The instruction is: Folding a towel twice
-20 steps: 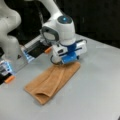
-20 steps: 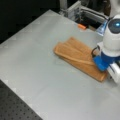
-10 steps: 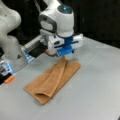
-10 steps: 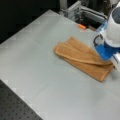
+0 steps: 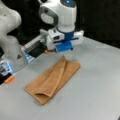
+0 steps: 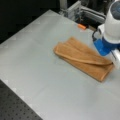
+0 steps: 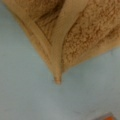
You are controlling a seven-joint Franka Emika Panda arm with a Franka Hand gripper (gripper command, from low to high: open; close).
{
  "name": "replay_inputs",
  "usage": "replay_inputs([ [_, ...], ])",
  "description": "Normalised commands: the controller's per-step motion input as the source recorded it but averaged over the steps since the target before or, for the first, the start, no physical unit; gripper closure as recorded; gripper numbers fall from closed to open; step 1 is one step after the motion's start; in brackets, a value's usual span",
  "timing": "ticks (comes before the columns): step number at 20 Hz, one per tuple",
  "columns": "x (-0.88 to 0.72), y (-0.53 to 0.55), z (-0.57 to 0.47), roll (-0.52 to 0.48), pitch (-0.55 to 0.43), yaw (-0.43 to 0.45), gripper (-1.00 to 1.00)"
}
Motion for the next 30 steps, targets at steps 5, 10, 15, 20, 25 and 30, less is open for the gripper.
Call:
replay_inputs([
  [5, 0.84, 0.19, 0.07, -0.272, 0.259, -0.040, -1.00],
  [10, 0.55, 0.16, 0.12, -0.165, 0.264, -0.006, -1.00],
  [15, 0.38, 0.07, 0.03, -0.139, 0.221, 0.030, -1.00],
  [20, 0.29, 0.03, -0.12, -0.150, 0.168, 0.019, -1.00],
  [25, 0.23, 0.08, -0.19, -0.165, 0.092, -0.017, -1.00],
  [30, 0.16, 0.12, -0.16, -0.162, 0.018, -0.059, -1.00],
])
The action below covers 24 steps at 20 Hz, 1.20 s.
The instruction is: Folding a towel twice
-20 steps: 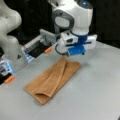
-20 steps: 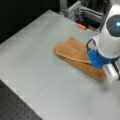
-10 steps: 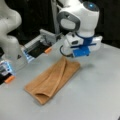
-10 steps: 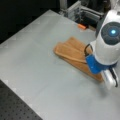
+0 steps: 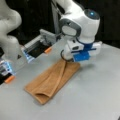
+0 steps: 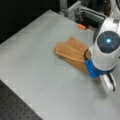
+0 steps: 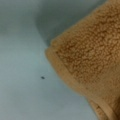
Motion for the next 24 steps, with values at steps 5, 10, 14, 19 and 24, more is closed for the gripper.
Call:
replay_inputs([
  [5, 0.08, 0.11, -0.14, -0.162, -0.024, -0.055, -1.00],
  [10, -0.05, 0.04, -0.23, -0.143, -0.082, -0.002, -1.00],
  [14, -0.16, -0.05, -0.22, -0.134, -0.140, 0.035, -1.00],
  [19, -0.13, -0.08, -0.12, -0.119, -0.173, 0.064, -1.00],
  [24, -0.11, -0.07, -0.07, -0.105, -0.183, 0.073, -1.00],
])
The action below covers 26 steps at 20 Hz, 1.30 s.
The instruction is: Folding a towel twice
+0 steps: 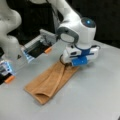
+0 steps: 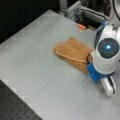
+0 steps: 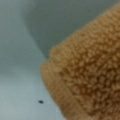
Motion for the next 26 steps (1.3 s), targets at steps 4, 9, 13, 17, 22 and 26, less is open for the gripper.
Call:
replay_inputs([
  [4, -0.12, -0.08, -0.07, -0.133, -0.207, 0.056, -1.00],
  [9, -0.12, -0.15, -0.09, -0.149, -0.227, 0.061, -1.00],
  [13, -0.14, -0.15, -0.11, -0.142, -0.210, 0.052, 1.00],
  [17, -0.13, -0.13, -0.11, -0.097, -0.231, 0.039, 1.00],
  [22, -0.13, -0.09, -0.12, -0.091, -0.219, 0.040, 1.00],
  [26, -0.14, -0.03, -0.10, -0.099, -0.186, 0.024, 1.00],
])
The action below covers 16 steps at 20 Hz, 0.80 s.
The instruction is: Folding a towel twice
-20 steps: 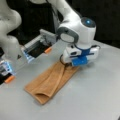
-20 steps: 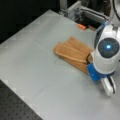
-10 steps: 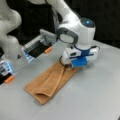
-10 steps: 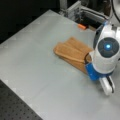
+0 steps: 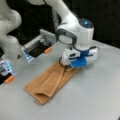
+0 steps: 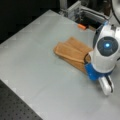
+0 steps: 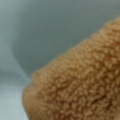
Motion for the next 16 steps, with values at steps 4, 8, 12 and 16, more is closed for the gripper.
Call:
replay_inputs([
  [4, -0.12, 0.04, -0.10, -0.116, -0.168, 0.002, 1.00],
  [8, -0.10, 0.05, -0.10, -0.134, -0.153, -0.018, 1.00],
  [12, -0.08, 0.03, -0.09, -0.160, -0.144, -0.054, 1.00],
  [16, -0.07, 0.02, 0.02, -0.177, -0.088, -0.026, 1.00],
])
